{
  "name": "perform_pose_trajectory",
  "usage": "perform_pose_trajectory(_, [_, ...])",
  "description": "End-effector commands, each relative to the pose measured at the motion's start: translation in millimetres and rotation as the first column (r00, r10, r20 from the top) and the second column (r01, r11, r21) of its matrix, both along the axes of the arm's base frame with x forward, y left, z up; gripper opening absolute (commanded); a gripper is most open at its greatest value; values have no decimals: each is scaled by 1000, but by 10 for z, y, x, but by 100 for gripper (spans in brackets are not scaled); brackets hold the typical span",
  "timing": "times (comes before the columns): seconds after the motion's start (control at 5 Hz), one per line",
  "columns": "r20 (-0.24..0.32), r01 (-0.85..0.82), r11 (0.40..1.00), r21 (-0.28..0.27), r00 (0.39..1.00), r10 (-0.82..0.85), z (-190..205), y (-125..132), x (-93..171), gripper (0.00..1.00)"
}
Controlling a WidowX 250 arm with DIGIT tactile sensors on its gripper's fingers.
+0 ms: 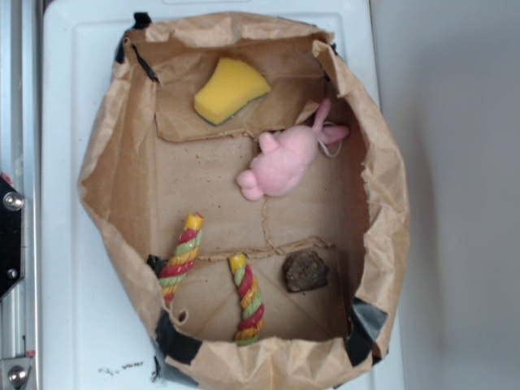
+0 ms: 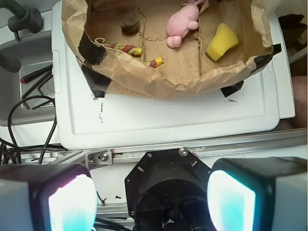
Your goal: Grab the multicolored rope.
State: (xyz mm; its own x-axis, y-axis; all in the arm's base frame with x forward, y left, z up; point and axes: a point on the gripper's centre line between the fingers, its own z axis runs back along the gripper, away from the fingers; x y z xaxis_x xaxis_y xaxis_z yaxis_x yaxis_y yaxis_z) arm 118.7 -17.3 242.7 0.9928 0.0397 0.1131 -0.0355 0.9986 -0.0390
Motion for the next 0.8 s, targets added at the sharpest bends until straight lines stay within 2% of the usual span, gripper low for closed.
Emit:
perform_pose_trajectory(0.0, [0, 0, 1000, 0, 1000, 0, 0, 0, 0, 100])
perform_pose_trajectory(0.2, [53, -66, 997, -29, 996, 67, 1, 46, 312, 100])
perform_pose_trajectory(0.6, [131, -139, 988, -62, 981, 146, -30, 343, 801, 100])
